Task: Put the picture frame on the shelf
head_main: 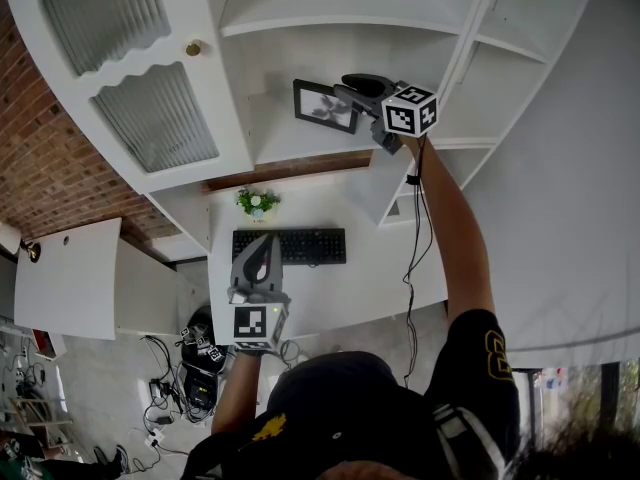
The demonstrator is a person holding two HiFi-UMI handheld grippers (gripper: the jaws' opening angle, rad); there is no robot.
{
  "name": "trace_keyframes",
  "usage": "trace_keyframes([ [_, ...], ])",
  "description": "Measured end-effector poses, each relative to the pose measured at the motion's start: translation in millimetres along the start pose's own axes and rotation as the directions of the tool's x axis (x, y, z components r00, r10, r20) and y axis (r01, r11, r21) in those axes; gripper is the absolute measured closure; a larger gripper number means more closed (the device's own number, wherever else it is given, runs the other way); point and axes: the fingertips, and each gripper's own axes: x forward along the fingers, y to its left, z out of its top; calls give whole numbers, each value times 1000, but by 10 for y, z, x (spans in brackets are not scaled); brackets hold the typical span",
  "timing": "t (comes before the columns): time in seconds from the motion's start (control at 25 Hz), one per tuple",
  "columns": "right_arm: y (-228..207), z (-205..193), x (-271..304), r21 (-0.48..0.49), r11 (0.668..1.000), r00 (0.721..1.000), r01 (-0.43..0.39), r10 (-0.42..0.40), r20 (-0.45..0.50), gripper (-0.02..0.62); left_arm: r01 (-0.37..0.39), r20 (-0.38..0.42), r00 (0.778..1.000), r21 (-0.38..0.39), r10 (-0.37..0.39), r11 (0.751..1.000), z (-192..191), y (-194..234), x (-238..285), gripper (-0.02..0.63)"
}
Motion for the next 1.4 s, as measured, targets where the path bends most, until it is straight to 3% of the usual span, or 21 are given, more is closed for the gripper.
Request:
trace_keyframes([
  [0.28, 22, 31, -81, -12, 1000, 1000, 15, -15, -4, 463, 15, -29, 999, -20, -16, 1000, -33, -66, -34, 588],
  [0.52, 12, 40, -167, -22, 999, 999, 35, -35, -7, 468, 26, 12, 1000, 0, -26, 1000, 30, -94, -31, 588],
  [0.8, 36, 54, -290, -40, 997, 998, 67, -67, -5, 489, 47, -22, 999, -18, -47, 999, -21, -176, -59, 588],
  [0.96, -12, 83, -393, -45, 992, 993, 114, -114, 18, 514, 59, -16, 998, -21, -59, 998, -14, -211, -56, 588],
  [1.12, -32, 60, -527, -54, 982, 983, 183, -182, 24, 538, 69, 12, 998, -76, -68, 995, 25, -216, -50, 588],
  [1.4, 103, 20, -773, -14, 956, 955, 293, -292, 48, 566, 65, 11, 998, -73, -65, 995, -38, -179, -17, 588],
])
